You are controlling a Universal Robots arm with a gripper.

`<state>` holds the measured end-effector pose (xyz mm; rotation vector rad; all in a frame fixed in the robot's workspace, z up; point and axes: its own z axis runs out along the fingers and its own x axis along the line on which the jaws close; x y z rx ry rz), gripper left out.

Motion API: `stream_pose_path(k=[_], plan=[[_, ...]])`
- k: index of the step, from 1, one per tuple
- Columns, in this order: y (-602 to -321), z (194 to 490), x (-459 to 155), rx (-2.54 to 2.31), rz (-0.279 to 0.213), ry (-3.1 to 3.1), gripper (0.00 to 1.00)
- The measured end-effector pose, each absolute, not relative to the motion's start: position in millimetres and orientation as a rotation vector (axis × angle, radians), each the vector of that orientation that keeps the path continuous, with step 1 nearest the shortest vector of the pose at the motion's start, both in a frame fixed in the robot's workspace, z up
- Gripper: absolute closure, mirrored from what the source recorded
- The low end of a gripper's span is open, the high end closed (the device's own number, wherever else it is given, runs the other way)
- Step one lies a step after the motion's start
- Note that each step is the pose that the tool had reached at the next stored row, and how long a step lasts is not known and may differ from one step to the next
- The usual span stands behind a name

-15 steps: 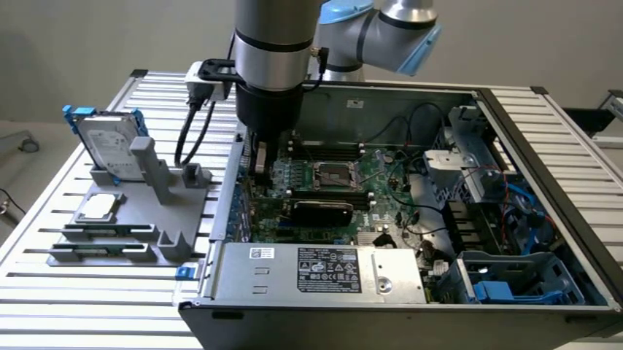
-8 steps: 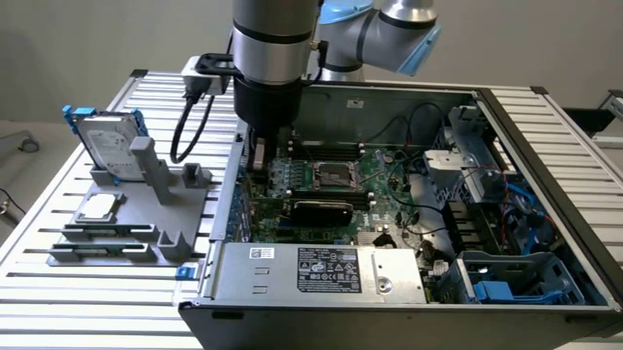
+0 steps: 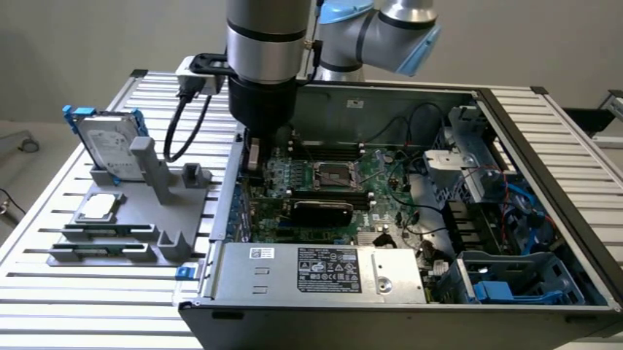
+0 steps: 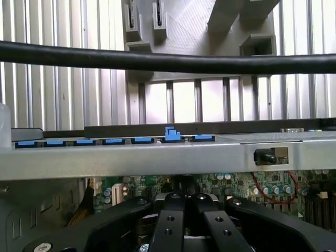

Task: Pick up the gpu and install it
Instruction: 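Press down on the gpu until it lock into place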

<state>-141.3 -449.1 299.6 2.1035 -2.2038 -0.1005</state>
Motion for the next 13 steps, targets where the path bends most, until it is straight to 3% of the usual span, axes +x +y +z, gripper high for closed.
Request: stream_pose_path(k=[13], plan=[[-449.3, 299.5, -144.0, 2.094, -0.085, -2.196, 0.89]])
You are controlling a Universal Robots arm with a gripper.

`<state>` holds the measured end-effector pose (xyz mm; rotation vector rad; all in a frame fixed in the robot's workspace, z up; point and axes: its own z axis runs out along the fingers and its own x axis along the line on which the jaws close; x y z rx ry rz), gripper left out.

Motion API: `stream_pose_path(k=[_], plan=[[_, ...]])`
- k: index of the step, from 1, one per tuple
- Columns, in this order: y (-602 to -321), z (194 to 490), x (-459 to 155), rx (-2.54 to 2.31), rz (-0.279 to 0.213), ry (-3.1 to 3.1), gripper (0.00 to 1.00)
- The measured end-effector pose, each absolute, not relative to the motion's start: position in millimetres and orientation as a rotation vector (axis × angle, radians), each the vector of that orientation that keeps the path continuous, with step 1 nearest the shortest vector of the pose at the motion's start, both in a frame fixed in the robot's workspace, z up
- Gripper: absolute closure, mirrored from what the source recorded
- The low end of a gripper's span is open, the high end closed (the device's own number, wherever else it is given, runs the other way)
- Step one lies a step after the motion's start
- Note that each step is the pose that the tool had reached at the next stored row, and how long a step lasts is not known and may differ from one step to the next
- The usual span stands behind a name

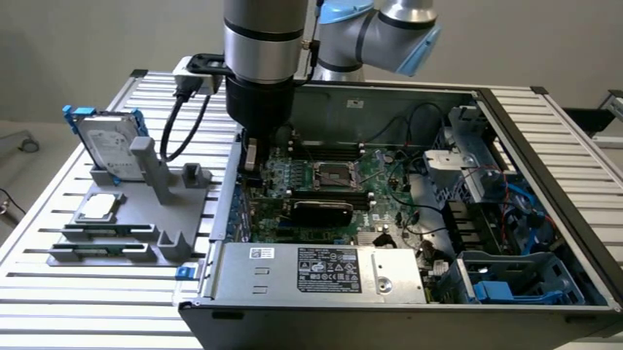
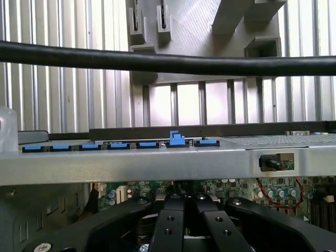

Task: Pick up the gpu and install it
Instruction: 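Press down on the gpu until it lock into place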

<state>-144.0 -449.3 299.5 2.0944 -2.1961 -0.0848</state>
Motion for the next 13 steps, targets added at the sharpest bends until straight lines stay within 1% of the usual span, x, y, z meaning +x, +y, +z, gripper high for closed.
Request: stream_pose_path(k=[13], plan=[[-449.3, 301.2, -144.9, 2.089, -0.087, -2.191, 0.89]])
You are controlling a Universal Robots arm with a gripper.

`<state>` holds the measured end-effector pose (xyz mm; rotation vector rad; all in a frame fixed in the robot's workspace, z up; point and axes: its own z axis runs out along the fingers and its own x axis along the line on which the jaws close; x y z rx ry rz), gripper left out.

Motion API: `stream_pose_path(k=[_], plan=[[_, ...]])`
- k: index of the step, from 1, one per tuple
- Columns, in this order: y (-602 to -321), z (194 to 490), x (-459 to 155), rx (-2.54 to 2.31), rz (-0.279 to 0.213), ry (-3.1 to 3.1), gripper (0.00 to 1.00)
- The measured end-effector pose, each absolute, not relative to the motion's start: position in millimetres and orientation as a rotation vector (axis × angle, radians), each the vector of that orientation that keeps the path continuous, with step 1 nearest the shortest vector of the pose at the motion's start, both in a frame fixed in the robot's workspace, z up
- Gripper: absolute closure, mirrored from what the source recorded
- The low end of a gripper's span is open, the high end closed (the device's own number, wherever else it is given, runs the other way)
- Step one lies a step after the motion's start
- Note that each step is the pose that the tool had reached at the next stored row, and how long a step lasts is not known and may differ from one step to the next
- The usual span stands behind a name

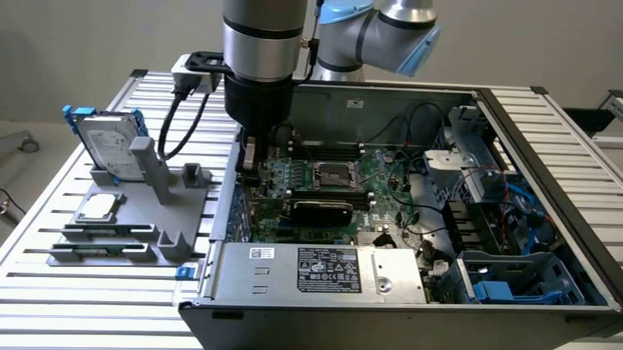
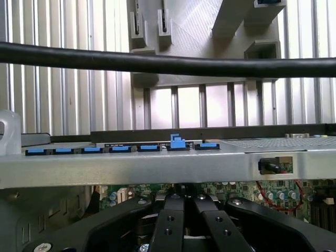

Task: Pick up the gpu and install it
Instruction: 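Press down on the gpu until it lock into place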

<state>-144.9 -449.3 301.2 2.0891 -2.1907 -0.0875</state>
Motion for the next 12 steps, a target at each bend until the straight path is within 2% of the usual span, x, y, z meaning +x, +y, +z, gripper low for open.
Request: stream_pose_path(k=[12], plan=[[-449.3, 299.5, -146.2, 2.081, -0.071, -2.185, 0.89]])
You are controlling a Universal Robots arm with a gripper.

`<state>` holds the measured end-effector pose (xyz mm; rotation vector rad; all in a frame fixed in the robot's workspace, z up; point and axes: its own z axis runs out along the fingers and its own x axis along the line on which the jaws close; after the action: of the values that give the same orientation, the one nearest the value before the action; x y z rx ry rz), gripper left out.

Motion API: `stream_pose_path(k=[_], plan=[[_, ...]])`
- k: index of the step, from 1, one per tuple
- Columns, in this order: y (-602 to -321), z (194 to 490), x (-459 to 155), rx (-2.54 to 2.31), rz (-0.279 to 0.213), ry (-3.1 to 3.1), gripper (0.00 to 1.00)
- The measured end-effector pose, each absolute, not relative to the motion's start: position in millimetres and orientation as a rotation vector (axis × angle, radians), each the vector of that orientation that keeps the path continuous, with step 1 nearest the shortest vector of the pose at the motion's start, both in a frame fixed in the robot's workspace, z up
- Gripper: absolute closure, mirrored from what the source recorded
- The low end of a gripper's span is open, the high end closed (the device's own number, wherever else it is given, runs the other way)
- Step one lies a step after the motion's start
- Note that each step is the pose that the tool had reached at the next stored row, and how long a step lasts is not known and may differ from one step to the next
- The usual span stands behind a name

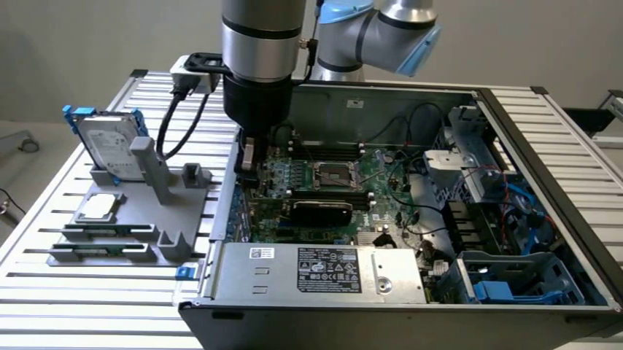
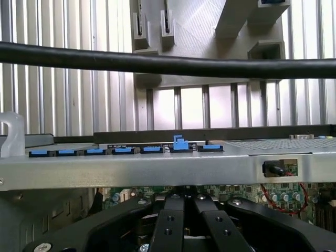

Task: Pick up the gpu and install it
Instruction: 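Press down on the gpu until it lock into place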

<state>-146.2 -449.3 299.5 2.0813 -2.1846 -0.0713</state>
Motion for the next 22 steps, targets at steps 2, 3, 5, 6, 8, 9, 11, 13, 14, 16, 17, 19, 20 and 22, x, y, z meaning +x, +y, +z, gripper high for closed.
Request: stream_pose_path(k=[2, 3, 5, 6, 8, 9, 11, 13, 14, 16, 17, 19, 20, 22], plan=[[-449, 299, -146, 2.080, -0.069, -2.184, 0.89], [-449, 299, -146, 2.080, -0.069, -2.184, 0.89], [-449, 300, -146, 2.080, -0.070, -2.184, 0.89], [-449, 301, -145, 2.081, -0.070, -2.185, 0.89], [-449, 304, -142, 2.080, -0.069, -2.184, 0.89], [-449, 305, -141, 2.080, -0.069, -2.184, 0.89], [-449, 306, -137, 2.080, -0.069, -2.184, 0.89], [-449, 306, -131, 2.080, -0.069, -2.184, 0.89], [-449, 306, -128, 2.080, -0.069, -2.184, 0.89], [-449, 306, -120, 2.081, -0.069, -2.184, 0.89], [-449, 306, -116, 2.081, -0.069, -2.183, 0.89], [-449, 306, -108, 2.081, -0.069, -2.183, 0.89], [-449, 306, -103, 2.081, -0.069, -2.183, 0.89], [-449, 306, -94, 2.082, -0.069, -2.183, 0.89]])
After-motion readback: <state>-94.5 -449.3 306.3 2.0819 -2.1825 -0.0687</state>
